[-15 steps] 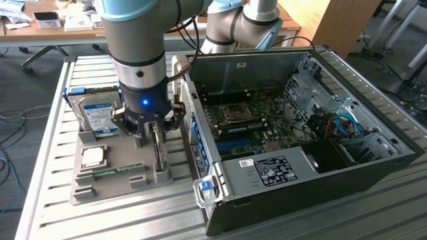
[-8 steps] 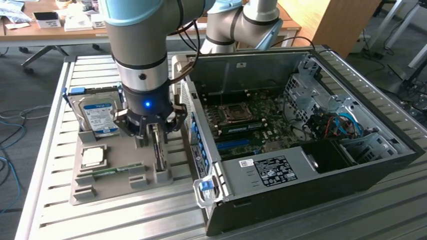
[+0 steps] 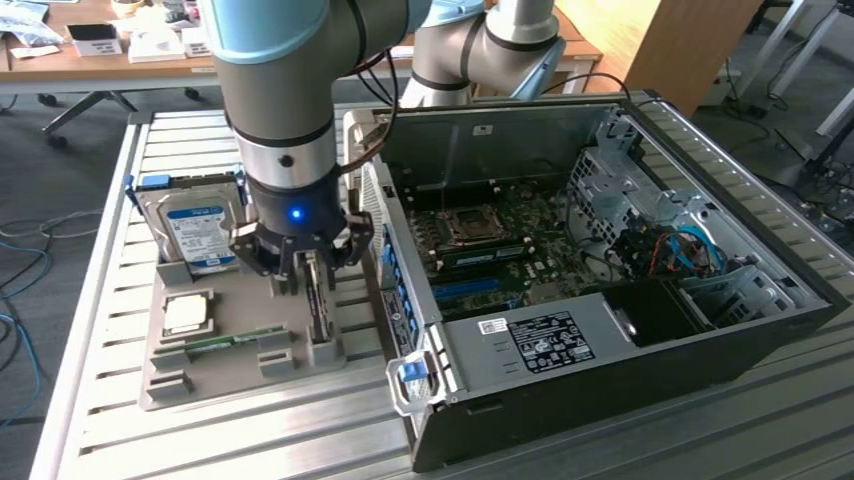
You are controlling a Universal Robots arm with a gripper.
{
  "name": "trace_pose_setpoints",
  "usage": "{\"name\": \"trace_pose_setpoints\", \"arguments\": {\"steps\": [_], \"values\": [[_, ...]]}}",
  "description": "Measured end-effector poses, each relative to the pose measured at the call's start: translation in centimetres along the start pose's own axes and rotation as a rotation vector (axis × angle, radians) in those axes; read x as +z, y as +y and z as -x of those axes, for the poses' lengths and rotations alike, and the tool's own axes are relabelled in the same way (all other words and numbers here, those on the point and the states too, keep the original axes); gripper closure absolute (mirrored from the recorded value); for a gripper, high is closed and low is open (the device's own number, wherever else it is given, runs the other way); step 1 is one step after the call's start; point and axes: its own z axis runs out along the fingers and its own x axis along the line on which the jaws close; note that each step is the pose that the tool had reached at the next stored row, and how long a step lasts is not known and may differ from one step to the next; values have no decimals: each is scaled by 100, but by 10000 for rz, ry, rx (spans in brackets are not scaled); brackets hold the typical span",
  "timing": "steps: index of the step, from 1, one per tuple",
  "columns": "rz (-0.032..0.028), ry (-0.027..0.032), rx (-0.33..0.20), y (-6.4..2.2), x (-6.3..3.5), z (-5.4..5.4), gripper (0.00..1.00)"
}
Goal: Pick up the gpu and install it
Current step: 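Pick up the gpu and move the gpu toward the slot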
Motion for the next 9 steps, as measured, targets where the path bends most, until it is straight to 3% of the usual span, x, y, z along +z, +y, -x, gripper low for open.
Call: {"name": "trace_pose_setpoints", "arguments": {"steps": [9], "values": [[0,1,1,55,65,-7,53]]}}
